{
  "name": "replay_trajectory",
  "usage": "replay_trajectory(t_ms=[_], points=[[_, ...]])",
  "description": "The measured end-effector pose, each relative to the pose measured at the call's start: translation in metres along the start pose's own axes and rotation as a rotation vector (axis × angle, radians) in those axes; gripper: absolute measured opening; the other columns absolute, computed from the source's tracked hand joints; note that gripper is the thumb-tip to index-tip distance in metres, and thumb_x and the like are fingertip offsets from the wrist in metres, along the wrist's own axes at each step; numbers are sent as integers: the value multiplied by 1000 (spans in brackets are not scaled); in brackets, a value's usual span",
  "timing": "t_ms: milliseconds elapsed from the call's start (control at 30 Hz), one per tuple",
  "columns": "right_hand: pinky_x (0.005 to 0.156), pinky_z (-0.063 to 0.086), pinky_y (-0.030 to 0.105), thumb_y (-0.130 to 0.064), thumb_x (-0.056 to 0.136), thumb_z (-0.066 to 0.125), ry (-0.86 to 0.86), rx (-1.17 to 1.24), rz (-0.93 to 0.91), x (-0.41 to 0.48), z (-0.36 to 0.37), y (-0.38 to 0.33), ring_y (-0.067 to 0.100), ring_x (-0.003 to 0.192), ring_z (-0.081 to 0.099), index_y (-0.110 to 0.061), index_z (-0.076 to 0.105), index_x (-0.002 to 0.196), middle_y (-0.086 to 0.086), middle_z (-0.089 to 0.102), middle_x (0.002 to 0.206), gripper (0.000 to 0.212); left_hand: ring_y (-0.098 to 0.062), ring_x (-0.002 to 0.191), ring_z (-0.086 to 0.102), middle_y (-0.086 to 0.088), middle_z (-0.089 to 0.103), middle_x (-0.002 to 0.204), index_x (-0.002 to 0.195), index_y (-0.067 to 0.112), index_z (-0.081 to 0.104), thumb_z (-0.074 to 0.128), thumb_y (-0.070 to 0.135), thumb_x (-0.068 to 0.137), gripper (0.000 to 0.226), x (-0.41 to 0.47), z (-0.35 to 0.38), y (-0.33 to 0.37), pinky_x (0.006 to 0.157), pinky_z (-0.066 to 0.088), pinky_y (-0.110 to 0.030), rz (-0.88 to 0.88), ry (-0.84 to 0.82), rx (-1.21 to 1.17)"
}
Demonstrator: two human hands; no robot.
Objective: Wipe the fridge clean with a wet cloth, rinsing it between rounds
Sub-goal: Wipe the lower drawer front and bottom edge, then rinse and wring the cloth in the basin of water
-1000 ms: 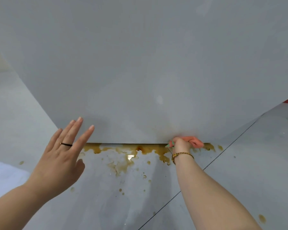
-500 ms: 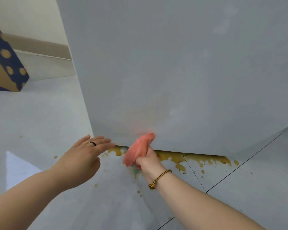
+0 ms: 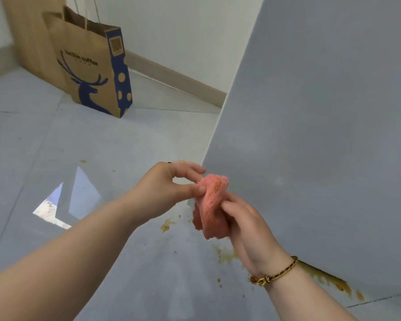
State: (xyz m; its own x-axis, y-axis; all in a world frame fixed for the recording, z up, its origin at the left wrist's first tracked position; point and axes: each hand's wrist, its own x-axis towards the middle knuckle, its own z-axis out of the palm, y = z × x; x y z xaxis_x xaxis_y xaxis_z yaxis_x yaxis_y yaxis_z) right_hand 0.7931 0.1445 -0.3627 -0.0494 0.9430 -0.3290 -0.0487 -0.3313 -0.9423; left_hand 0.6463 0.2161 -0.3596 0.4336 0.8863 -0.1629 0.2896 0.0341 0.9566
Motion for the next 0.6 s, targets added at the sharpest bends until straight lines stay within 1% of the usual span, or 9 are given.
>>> replay_trajectory(t_ms=[67, 167, 267, 300, 367, 400, 467, 533, 600], points=[[56, 41, 30, -36, 80, 50, 24, 17, 19, -4, 21, -36, 22, 64, 56, -11, 69, 89, 11, 64, 71, 33, 18, 89, 54, 23, 62, 99, 72, 17, 72, 70, 11, 75, 8, -26, -26, 21, 78, 35, 2, -47, 100, -73], [52, 48, 22, -10, 88, 58, -36, -12, -16, -17, 66, -97, 17, 62, 61, -18, 69, 87, 6, 69, 73, 14, 17, 82, 59, 20, 67, 89, 63, 24, 74, 70, 7, 72, 20, -69, -64, 67, 73, 42, 1, -100, 271, -269], [73, 56, 29, 3, 83, 60, -133, -74, -31, -35, 114, -162, 20, 84, 66, -18, 70, 88, 6, 69, 93, 23, 29, 87, 48, 25, 64, 90, 62, 27, 72, 71, 3, 71, 25, -114, -111, 121, 70, 32, 10, -108, 431, -246], [81, 56, 32, 1, 81, 64, -151, -106, -52, -41, 127, -178, 15, 89, 66, -22, 72, 81, -4, 70, 95, 25, 31, 91, 43, 27, 61, 91, 61, 30, 71, 73, 3, 70, 28, -129, -125, 138, 71, 27, 11, -105, 463, -196], [88, 52, 32, -21, 70, 71, -172, -222, -87, -60, 154, -214, 6, 95, 64, -33, 72, 63, -20, 69, 89, 14, 27, 101, 37, 27, 59, 94, 54, 39, 69, 75, 5, 68, 37, -164, -153, 172, 76, 25, 10, -94, 520, -84], [91, 49, 27, -34, 65, 66, -173, -295, -104, -69, 174, -242, 3, 99, 61, -37, 70, 60, -27, 67, 89, 7, 25, 104, 35, 27, 58, 95, 50, 42, 68, 76, 6, 67, 40, -185, -174, 196, 78, 24, 10, -101, 552, -49], [94, 39, 15, -38, 65, 57, -152, -387, -133, -89, 200, -283, 1, 109, 51, -32, 63, 60, -28, 65, 90, 10, 23, 106, 35, 26, 60, 93, 52, 44, 66, 80, 11, 66, 38, -226, -204, 233, 79, 24, 9, -126, 622, -29], [83, 33, -1, -32, 68, 52, -128, -334, -115, -107, 227, -327, -3, 111, 46, -22, 56, 64, -21, 62, 92, 11, 26, 104, 38, 25, 65, 85, 52, 39, 65, 81, 30, 57, 19, -266, -230, 271, 77, 25, 9, -153, 673, -30], [67, 38, -2, -28, 74, 57, -186, -272, -114, -126, 251, -357, 1, 89, 57, -15, 54, 65, -7, 62, 79, 16, 22, 101, 46, 19, 69, 83, 50, 23, 59, 76, 33, 52, 20, -298, -248, 303, 71, 32, 6, -166, 733, -129]])
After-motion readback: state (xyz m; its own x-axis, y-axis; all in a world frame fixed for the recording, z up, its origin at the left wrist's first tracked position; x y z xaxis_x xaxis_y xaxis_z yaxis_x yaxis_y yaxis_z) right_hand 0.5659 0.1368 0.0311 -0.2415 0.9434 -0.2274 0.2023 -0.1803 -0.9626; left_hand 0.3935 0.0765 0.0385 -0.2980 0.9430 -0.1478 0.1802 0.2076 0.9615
